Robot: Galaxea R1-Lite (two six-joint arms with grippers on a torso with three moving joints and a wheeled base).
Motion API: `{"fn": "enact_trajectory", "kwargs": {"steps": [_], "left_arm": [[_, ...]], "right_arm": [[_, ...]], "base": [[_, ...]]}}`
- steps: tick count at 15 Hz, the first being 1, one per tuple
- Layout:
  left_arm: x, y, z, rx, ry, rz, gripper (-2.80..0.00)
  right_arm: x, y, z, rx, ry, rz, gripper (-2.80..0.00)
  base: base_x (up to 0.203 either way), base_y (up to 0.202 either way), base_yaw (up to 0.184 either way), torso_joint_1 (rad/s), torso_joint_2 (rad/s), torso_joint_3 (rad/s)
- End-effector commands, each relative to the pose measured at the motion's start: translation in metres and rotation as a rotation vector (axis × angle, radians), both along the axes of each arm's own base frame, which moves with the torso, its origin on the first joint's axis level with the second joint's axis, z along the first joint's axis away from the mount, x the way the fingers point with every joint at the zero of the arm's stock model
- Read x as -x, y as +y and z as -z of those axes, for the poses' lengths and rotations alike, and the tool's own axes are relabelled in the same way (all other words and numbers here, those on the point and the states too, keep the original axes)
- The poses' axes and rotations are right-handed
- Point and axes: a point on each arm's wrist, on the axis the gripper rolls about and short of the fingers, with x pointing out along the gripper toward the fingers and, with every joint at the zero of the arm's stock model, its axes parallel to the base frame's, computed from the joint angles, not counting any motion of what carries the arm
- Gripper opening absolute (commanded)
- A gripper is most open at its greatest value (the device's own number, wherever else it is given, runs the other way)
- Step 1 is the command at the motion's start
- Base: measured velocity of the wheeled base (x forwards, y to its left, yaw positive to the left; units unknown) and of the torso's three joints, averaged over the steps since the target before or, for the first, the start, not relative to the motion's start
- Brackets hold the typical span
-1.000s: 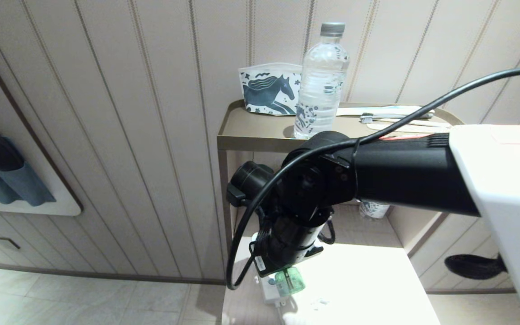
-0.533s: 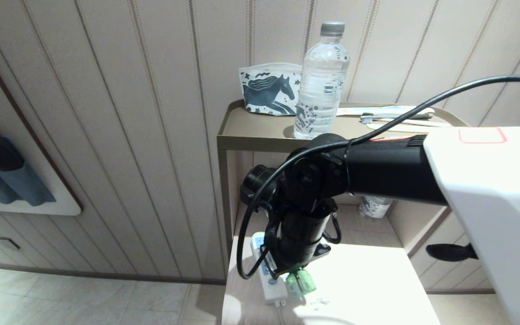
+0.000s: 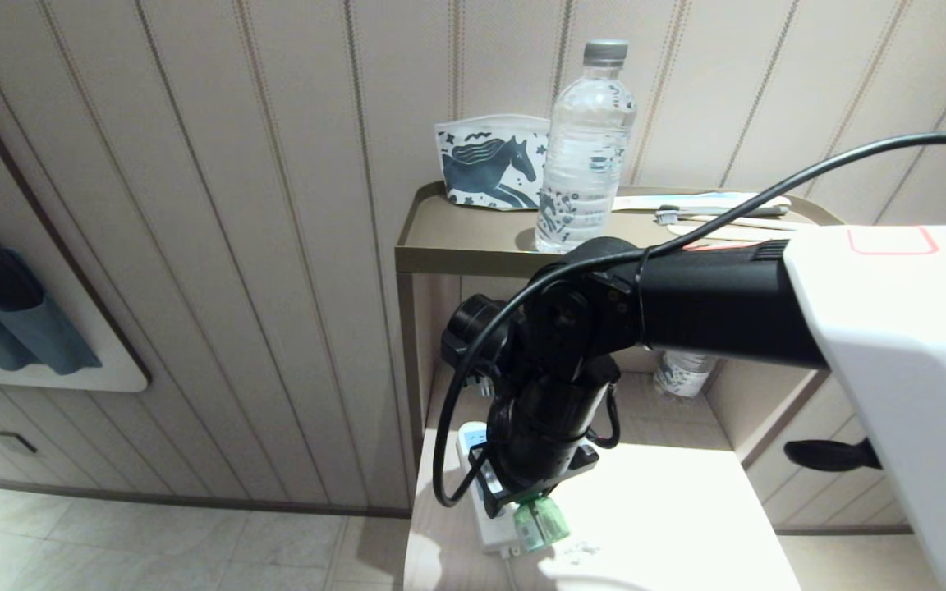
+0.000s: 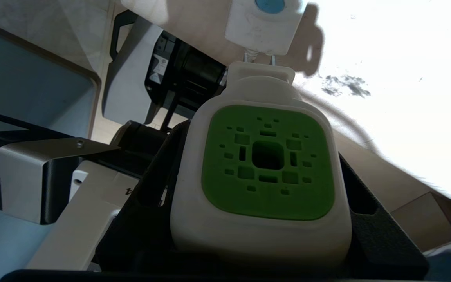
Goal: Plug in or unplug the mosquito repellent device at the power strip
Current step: Insert the plug into the socket
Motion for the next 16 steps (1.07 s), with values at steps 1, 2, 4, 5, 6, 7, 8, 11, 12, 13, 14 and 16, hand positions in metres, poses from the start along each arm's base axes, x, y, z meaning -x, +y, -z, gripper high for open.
{"fn": "enact_trajectory", "kwargs": {"steps": [1,2,4,5,6,7,8,11,12,13,14,16], "left_arm": [[0.0,0.0,0.0,0.0,0.0,0.0,-2.8],[0.0,0.0,0.0,0.0,0.0,0.0,-2.8],[0.0,0.0,0.0,0.0,0.0,0.0,-2.8],[0.0,0.0,0.0,0.0,0.0,0.0,-2.8],[0.0,0.0,0.0,0.0,0.0,0.0,-2.8],[0.0,0.0,0.0,0.0,0.0,0.0,-2.8],[0.0,0.0,0.0,0.0,0.0,0.0,-2.8],[0.0,0.0,0.0,0.0,0.0,0.0,-2.8],[0.0,0.0,0.0,0.0,0.0,0.0,-2.8],[0.0,0.0,0.0,0.0,0.0,0.0,-2.8],[0.0,0.0,0.0,0.0,0.0,0.0,-2.8],[0.0,0.0,0.0,0.0,0.0,0.0,-2.8]], "right_arm": [[0.0,0.001,0.004,0.005,0.017,0.005,-2.8],[-0.001,0.002,0.006,0.008,0.022,0.007,-2.8],[-0.004,0.007,0.02,0.031,0.045,0.008,-2.8],[-0.007,0.01,0.025,0.023,0.038,0.009,-2.8],[-0.007,0.015,0.028,0.011,0.027,0.009,-2.8],[-0.009,0.019,0.032,0.0,0.016,0.012,-2.8],[-0.011,0.021,0.034,-0.012,0.003,0.013,-2.8],[-0.016,0.027,0.04,-0.034,-0.019,0.0,-2.8],[-0.019,0.029,0.048,-0.031,-0.018,0.0,-2.8],[-0.021,0.031,0.052,-0.033,-0.019,-0.001,-2.8],[-0.023,0.032,0.056,-0.035,-0.02,0.001,-2.8],[-0.032,0.037,0.061,-0.078,-0.067,0.019,-2.8]], "base": [[0.0,0.0,0.0,0.0,0.0,0.0],[0.0,0.0,0.0,0.0,0.0,0.0],[0.0,0.0,0.0,0.0,0.0,0.0],[0.0,0.0,0.0,0.0,0.0,0.0],[0.0,0.0,0.0,0.0,0.0,0.0],[0.0,0.0,0.0,0.0,0.0,0.0],[0.0,0.0,0.0,0.0,0.0,0.0],[0.0,0.0,0.0,0.0,0.0,0.0],[0.0,0.0,0.0,0.0,0.0,0.0],[0.0,0.0,0.0,0.0,0.0,0.0],[0.0,0.0,0.0,0.0,0.0,0.0],[0.0,0.0,0.0,0.0,0.0,0.0]]}}
